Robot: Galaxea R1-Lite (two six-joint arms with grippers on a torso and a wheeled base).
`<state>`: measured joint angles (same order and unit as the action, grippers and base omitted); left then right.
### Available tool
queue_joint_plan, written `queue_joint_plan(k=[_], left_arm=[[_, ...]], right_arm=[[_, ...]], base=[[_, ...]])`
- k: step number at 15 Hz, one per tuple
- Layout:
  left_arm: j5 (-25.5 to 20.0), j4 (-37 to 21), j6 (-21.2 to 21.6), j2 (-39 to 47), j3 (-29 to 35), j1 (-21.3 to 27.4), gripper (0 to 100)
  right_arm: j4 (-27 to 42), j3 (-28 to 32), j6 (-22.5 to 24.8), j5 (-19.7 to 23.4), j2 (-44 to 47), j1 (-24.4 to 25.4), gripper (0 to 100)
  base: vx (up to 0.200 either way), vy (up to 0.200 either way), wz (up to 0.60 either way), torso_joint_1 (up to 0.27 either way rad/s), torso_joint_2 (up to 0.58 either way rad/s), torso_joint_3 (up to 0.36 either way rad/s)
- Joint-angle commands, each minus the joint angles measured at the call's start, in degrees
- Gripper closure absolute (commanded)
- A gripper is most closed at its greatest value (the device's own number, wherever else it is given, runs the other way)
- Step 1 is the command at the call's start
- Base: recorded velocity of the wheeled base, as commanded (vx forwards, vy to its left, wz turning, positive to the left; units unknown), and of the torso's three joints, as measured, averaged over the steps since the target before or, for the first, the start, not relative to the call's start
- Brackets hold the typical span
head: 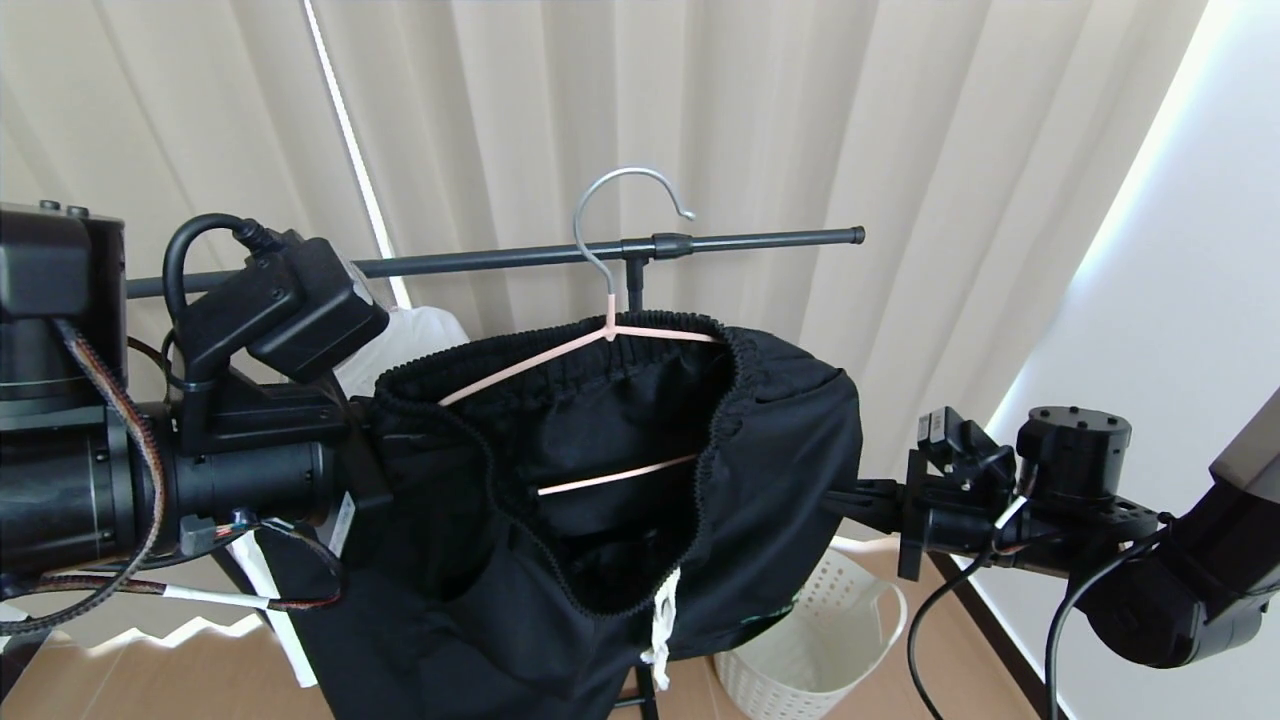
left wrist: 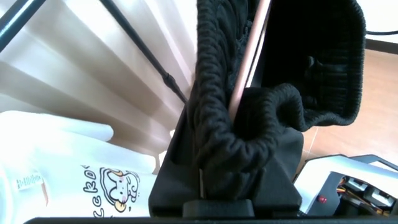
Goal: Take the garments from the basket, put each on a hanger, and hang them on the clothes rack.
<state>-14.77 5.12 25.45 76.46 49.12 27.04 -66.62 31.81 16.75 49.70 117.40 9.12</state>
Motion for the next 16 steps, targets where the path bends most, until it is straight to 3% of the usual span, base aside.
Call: queue_joint_plan(k=[1, 16], left_arm=[[0.01, 0.07, -0.41, -0.61, 0.01, -0.41, 100], [-1.13, -0.02, -3.22, -6.94, -2.09, -5.68, 100]], right_arm=[[0.0, 0.1, -0.58, -0.04, -0.15, -0.33, 100], [0.26, 1.59, -1.72, -0.92, -0.06, -2.7, 100]], base=[[0.0, 0.0, 0.0, 0.0, 0.0, 0.0], [0.0, 0.0, 0.0, 0.0, 0.0, 0.0]])
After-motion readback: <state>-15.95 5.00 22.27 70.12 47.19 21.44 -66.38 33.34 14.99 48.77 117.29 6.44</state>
